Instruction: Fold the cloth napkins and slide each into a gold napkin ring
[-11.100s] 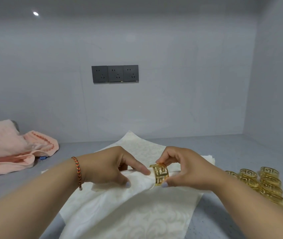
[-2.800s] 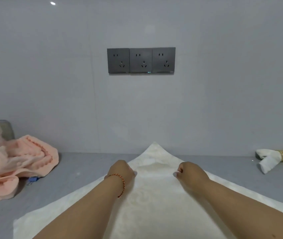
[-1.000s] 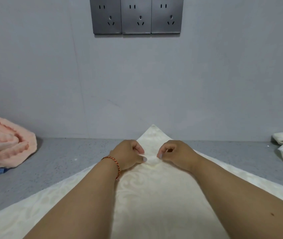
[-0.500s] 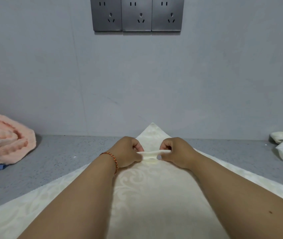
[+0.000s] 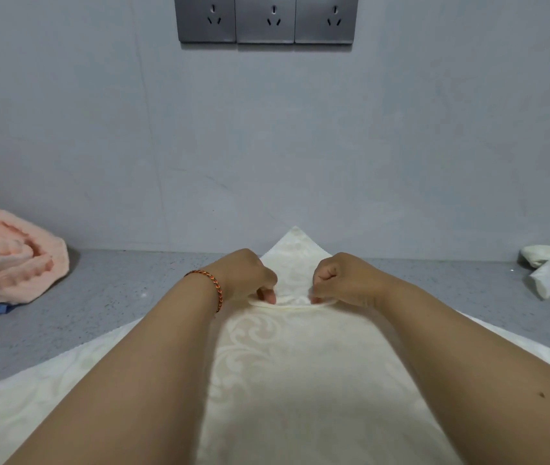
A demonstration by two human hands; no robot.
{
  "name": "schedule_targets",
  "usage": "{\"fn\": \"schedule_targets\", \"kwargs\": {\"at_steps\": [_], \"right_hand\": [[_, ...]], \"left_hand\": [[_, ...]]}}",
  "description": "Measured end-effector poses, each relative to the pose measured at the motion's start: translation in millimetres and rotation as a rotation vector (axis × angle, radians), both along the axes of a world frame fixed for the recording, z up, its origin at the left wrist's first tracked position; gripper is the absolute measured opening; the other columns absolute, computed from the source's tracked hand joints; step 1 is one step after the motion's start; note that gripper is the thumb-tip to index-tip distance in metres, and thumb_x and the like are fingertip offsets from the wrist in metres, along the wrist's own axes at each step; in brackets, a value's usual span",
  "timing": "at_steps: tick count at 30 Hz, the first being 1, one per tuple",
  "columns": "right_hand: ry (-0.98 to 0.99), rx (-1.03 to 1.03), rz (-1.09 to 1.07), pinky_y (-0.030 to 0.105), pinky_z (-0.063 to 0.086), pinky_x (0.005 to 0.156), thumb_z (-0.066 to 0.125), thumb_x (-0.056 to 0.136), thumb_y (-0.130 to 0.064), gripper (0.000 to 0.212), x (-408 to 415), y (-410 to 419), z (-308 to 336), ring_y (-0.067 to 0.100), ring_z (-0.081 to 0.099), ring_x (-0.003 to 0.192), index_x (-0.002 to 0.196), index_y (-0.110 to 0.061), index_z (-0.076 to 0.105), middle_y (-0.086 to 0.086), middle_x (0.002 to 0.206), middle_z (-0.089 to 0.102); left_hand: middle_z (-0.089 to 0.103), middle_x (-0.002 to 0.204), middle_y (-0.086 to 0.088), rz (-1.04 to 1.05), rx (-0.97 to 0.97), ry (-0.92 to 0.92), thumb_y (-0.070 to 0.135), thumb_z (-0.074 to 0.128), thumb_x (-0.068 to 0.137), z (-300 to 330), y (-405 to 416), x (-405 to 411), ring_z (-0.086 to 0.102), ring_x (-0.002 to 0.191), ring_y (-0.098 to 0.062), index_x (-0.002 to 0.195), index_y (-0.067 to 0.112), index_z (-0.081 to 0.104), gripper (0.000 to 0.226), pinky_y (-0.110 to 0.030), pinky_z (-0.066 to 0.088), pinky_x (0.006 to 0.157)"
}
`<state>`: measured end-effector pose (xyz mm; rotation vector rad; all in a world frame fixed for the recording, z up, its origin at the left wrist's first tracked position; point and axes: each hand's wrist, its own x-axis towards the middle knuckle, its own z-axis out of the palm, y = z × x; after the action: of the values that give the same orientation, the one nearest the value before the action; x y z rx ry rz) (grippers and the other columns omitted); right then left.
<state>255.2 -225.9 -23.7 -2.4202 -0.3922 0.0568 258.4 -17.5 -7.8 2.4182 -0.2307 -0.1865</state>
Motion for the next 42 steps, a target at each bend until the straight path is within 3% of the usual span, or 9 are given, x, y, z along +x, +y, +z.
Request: {"fn": "schedule_targets", "kwargs": {"at_steps": [4,8,15,22,26,31,35,39,42], "right_hand": [[0.009,-0.117,0.039,0.017,0.038,0.061,0.077,0.078,-0.025,0.015,1.1,-2.6,1.5,0.004,0.048,0.059,0.074,-0.022,0.063,-0.012,0.068,0.055],[0.052,-0.253,0.036,0.019,0.034,0.061,0.069,0.085,-0.034,0.013,-0.7,-1.5,6.4,0.001,0.047,0.065,0.093,-0.028,0.061,-0.015,0.077,0.050],[0.019,-0.319,0.056,0.023,0.040,0.063,0.073,0.079,-0.023,0.019,-5.8,-0.2,14.8,0.008,0.050,0.064,0.072,-0.028,0.056,-0.012,0.072,0.054],[-0.076,-0.449,0.114,0.021,0.040,0.053,0.062,0.069,0.001,0.029,-20.3,11.8,28.4,0.007,0.050,0.059,0.059,-0.025,0.053,-0.010,0.068,0.056],[-0.014,-0.529,0.135,0.022,0.041,0.056,0.063,0.072,0.001,0.028,-24.3,18.4,32.2,0.011,0.052,0.063,0.061,-0.024,0.057,-0.006,0.073,0.059],[0.059,-0.496,0.094,0.025,0.047,0.067,0.064,0.076,-0.011,0.019,-25.2,18.7,36.6,0.010,0.057,0.071,0.063,-0.023,0.066,-0.006,0.077,0.065],[0.114,-0.430,0.076,0.023,0.045,0.067,0.073,0.075,-0.022,0.012,-22.1,14.2,38.3,0.007,0.058,0.067,0.064,-0.023,0.068,-0.008,0.072,0.066],[0.126,-0.480,0.124,0.021,0.041,0.062,0.077,0.078,-0.022,0.019,-17.9,13.2,31.4,0.008,0.053,0.068,0.072,-0.024,0.059,-0.011,0.075,0.059],[0.160,-0.599,0.089,0.020,0.038,0.061,0.075,0.079,-0.032,0.025,-17.9,17.4,36.2,0.008,0.052,0.076,0.098,-0.024,0.062,-0.014,0.086,0.054]], "left_hand": [[0.061,0.065,0.009,-0.086,0.173,-0.020,0.031,0.076,0.079,-5.6,0.8,3.1,0.053,0.063,-0.006,0.076,0.017,0.069,0.016,-0.019,0.042,0.063],[0.060,0.081,0.011,-0.104,0.295,-0.029,0.039,0.075,0.079,-5.1,2.5,4.9,0.056,0.078,-0.009,0.091,0.020,0.065,0.025,-0.023,0.046,0.074],[0.063,0.075,0.007,-0.148,0.296,0.012,0.032,0.076,0.077,0.6,3.8,1.6,0.057,0.069,-0.011,0.082,0.020,0.069,0.015,-0.032,0.054,0.076],[0.057,0.062,0.012,-0.219,0.301,-0.038,0.009,0.078,0.070,10.2,-0.9,-5.1,0.051,0.060,-0.007,0.059,0.025,0.062,0.025,-0.020,0.041,0.060],[0.057,0.064,0.016,-0.259,0.397,-0.001,0.013,0.078,0.072,17.0,-2.7,-8.7,0.051,0.063,-0.001,0.068,0.028,0.069,0.018,-0.015,0.042,0.058],[0.066,0.086,0.021,-0.275,0.484,0.133,0.032,0.073,0.082,33.1,0.6,-14.1,0.051,0.080,0.005,0.094,0.031,0.075,0.012,-0.004,0.029,0.033],[0.072,0.094,0.018,-0.260,0.482,0.143,0.038,0.071,0.084,29.8,0.8,-8.9,0.059,0.094,0.000,0.083,0.031,0.076,0.008,-0.006,0.038,0.047],[0.070,0.086,0.009,-0.299,0.661,0.089,0.034,0.081,0.072,23.3,-13.1,-4.6,0.061,0.090,-0.010,0.084,0.026,0.074,0.016,-0.023,0.048,0.084],[0.070,0.102,0.007,-0.293,0.838,0.135,0.046,0.079,0.070,28.7,-22.5,-3.2,0.064,0.099,-0.015,0.104,0.022,0.071,0.043,-0.031,0.049,0.095]]}}
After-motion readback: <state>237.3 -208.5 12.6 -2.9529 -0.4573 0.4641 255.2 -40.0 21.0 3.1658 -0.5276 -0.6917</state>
